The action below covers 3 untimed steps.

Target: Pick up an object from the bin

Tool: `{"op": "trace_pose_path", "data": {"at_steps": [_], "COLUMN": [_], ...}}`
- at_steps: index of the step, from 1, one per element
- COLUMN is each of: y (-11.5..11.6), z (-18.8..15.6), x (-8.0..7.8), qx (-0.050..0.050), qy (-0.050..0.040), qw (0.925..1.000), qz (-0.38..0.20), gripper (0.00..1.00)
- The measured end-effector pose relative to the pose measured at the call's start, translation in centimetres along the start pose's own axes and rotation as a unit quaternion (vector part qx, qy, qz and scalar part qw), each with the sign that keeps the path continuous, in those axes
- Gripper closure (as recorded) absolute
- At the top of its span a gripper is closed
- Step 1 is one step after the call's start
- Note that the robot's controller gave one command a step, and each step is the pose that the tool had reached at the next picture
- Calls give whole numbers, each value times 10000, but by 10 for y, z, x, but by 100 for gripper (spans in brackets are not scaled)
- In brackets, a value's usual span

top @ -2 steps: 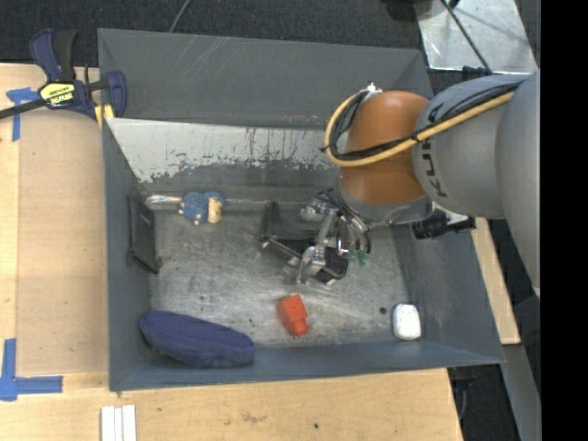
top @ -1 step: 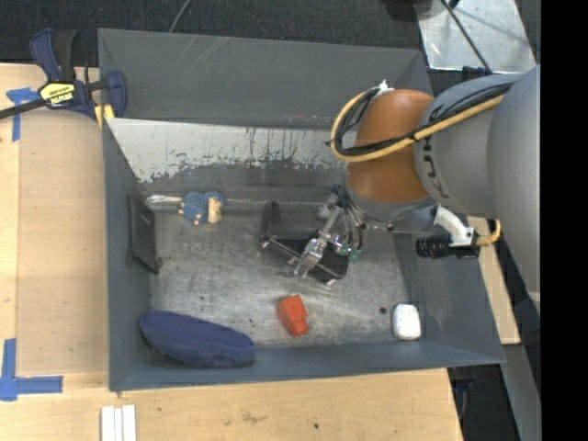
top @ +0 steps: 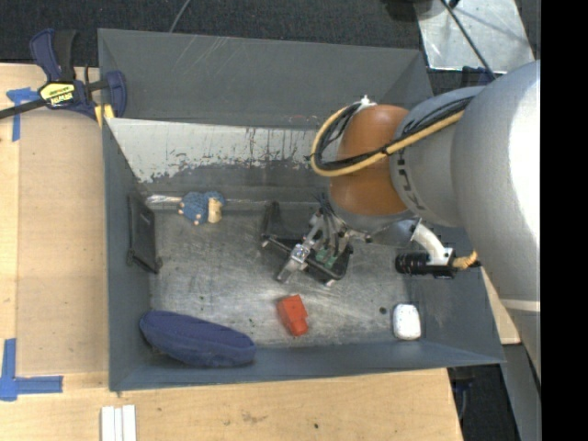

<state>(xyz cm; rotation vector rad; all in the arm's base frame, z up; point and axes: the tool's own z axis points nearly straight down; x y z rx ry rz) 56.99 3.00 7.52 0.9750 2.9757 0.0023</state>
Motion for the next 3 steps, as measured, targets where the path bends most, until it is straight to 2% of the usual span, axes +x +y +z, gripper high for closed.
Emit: {"op": "trace_pose_path", "data": {"at_steps": [1,2,3], "y": [0,3,3], "z": [-2,-3,-101], "x": [-2,-2,-4], "qx": [10,-13,15], "qy": [20,8,31], "qw": [10000,10000,10000], "qz": [-14,-24,-35], "gripper": [0,100,100]}}
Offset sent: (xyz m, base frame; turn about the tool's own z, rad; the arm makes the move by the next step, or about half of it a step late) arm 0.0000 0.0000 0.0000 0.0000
